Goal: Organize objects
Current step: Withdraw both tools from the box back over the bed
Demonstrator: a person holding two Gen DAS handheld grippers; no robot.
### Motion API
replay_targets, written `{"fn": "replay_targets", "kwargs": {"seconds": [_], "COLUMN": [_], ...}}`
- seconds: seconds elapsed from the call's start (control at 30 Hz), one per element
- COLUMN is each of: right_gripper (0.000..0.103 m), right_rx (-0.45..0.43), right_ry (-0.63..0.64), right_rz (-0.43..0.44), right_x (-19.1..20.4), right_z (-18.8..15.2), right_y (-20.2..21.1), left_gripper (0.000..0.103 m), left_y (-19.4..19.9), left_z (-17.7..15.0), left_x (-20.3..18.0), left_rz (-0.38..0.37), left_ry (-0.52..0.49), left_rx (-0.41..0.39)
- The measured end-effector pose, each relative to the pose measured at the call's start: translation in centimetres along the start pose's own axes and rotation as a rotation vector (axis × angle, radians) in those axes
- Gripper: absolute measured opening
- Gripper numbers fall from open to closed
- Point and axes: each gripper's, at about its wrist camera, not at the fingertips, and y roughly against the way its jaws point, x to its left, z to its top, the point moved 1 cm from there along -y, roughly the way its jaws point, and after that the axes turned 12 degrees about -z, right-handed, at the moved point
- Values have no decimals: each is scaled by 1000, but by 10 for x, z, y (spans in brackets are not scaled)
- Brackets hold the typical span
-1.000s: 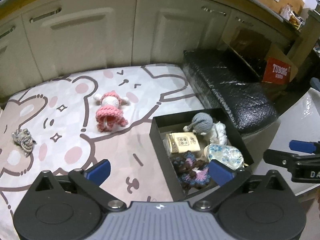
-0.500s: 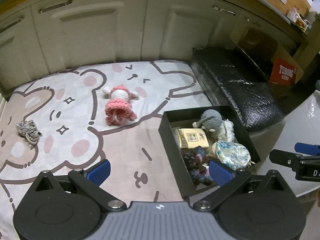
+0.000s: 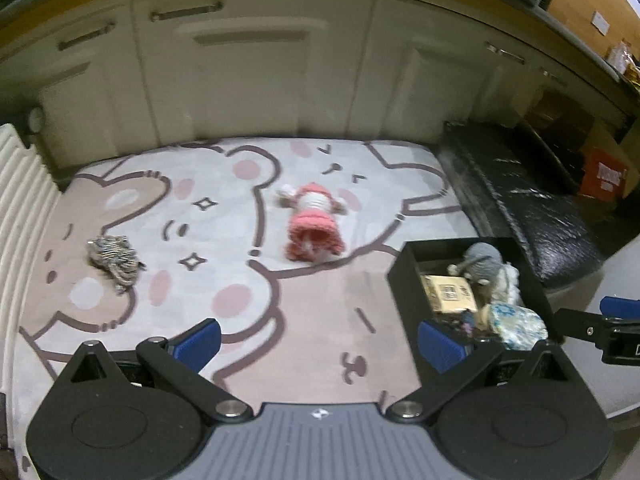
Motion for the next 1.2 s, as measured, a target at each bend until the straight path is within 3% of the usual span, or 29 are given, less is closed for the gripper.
{"fn": "replay_targets", "kwargs": {"seconds": [0.6,1.2], "right_gripper": [103,103], "right_rx": [-15,-70], "right_ry": [77,53], "right_rz": [80,90], "right_x": [82,119], "right_z": [18,31], "right_y": [-4,-11], "left_gripper": [103,103], "left_y": [31,39], "left_z": [-1,5], "left_x": [64,95], "left_rz": [89,129], "left_ry": [80,98], "left_rx": [-47,-144]}}
